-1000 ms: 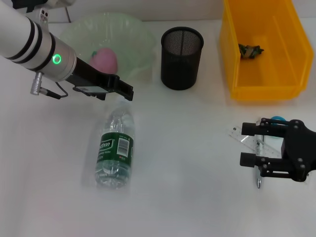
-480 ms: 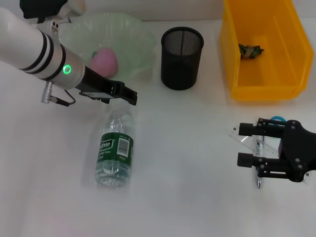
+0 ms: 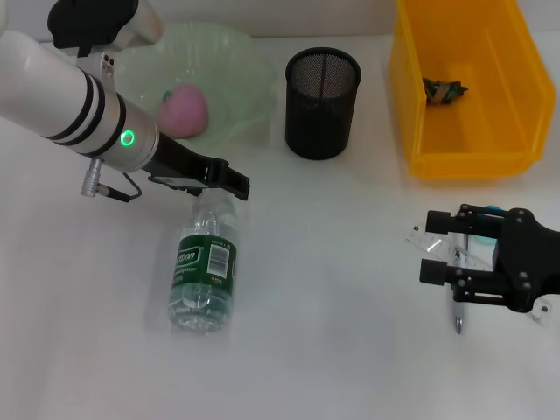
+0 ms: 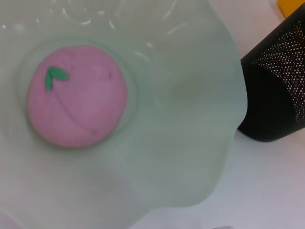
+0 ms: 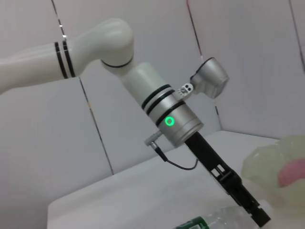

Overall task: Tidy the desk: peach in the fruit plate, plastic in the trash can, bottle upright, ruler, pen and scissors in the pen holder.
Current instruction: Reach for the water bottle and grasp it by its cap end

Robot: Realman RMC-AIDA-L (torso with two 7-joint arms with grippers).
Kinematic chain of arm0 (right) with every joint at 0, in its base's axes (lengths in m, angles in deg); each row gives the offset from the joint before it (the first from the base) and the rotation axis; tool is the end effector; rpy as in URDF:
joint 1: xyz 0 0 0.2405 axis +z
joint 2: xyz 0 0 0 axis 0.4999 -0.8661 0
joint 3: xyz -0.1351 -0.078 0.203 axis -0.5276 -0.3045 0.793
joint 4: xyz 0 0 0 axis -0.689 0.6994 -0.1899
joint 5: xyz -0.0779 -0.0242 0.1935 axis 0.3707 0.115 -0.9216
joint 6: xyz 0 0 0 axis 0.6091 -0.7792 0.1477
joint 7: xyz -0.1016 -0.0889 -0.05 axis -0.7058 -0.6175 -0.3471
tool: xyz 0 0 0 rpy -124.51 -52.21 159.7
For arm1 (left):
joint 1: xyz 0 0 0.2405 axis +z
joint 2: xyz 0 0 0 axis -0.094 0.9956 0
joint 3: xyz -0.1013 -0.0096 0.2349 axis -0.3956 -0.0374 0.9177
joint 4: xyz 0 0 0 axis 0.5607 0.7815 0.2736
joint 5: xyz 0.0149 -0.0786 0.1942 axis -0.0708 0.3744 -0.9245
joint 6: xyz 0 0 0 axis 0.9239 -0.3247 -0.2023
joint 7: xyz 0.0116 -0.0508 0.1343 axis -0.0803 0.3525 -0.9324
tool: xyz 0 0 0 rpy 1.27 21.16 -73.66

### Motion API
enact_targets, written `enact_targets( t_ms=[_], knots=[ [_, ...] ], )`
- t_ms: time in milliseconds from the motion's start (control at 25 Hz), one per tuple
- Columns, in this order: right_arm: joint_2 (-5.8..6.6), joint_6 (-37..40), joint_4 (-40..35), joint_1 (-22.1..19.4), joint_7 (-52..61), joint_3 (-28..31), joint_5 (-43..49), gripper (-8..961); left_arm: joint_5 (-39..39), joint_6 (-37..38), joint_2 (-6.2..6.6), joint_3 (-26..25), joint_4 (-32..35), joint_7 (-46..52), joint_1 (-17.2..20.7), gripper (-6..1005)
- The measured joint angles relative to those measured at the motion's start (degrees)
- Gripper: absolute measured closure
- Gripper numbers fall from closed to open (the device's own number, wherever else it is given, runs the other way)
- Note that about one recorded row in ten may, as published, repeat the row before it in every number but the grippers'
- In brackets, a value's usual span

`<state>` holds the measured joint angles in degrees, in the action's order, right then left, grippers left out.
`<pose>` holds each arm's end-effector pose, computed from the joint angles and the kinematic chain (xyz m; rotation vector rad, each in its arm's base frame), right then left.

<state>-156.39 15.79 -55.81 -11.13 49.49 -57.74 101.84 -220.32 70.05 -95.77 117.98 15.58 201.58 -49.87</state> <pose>0.2857 0.2562 0.0173 -2.7535 0.5782 0.9465 -0.1991 0.3997 -0.0463 -2.2848 -1.5163 0.1870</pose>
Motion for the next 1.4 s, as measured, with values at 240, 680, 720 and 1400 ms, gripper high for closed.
enact_targets(
  t_ms=[240, 680, 720, 1400],
  knots=[
    [-0.04, -0.9, 0.8, -0.2, 0.0, 0.6, 0.0, 239, 0.3, -0.7, 0.0, -0.2, 0.0, -1.6, 0.1, 267],
    [0.27, -0.9, 1.0, -0.3, -0.1, 1.6, 0.0, 240, 1.4, -0.5, 0.01, 0.0, 0.3, -4.8, 0.8, 538],
    [0.28, -0.9, 1.0, -0.3, -0.1, 1.6, 0.0, 240, 1.9, -0.3, 0.04, 0.0, 0.5, -5.9, 0.9, 538],
    [0.44, -0.6, 1.3, 0.5, 0.8, 3.4, 0.0, 239, 21.4, 5.9, 1.05, -13.2, 2.3, -32.4, 9.1, 755]
  ],
)
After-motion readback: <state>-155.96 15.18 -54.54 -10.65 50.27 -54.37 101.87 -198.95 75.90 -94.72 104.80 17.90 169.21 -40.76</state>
